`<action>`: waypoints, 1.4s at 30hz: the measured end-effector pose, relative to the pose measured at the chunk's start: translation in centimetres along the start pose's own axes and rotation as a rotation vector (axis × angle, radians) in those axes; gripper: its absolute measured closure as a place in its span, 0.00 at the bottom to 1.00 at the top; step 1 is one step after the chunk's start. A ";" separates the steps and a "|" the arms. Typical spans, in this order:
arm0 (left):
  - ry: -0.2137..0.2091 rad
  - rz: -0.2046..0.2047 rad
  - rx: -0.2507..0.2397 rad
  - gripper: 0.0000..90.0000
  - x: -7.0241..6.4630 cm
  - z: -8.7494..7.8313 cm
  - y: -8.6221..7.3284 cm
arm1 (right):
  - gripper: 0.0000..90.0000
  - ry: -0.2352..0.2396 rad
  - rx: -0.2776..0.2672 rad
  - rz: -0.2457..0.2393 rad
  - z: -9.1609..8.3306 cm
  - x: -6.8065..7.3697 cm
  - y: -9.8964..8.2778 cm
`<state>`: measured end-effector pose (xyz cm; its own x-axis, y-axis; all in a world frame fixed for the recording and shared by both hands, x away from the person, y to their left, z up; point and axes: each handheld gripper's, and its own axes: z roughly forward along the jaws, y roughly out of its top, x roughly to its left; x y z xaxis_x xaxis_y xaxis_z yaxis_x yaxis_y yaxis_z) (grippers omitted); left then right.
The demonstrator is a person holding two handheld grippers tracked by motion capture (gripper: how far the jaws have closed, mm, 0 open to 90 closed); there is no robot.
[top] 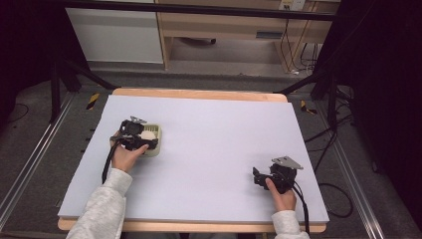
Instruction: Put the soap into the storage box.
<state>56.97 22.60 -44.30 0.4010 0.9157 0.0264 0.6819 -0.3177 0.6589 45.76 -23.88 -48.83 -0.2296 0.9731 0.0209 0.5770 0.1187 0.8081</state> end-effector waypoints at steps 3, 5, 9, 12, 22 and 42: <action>0.002 0.007 -0.004 0.18 -0.2 -0.2 0.0 | 0.04 -0.001 -0.002 0.000 0.0 0.0 0.0; 0.002 0.008 -0.012 0.18 -0.2 -0.5 0.0 | 0.04 -0.002 -0.001 -0.001 0.0 0.0 0.0; 0.000 0.006 -0.027 0.18 -0.2 -0.9 0.0 | 0.04 -0.001 0.000 -0.001 0.0 0.0 0.0; -0.003 0.013 -0.044 0.17 -0.3 -1.4 0.0 | 0.04 -0.002 -0.002 -0.001 0.0 0.0 0.0; -0.041 0.026 -0.100 0.18 -0.6 -3.3 -0.4 | 0.04 -0.003 -0.002 -0.001 0.0 0.0 0.0; -0.049 0.007 -0.147 0.23 0.4 -6.4 -6.7 | 0.04 -0.002 -0.004 0.002 0.0 0.0 0.0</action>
<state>48.58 26.65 -43.89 0.4376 0.8992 -0.0029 0.5834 -0.2815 0.7619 45.73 -23.88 -48.83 -0.2269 0.9737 0.0208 0.5740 0.1164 0.8105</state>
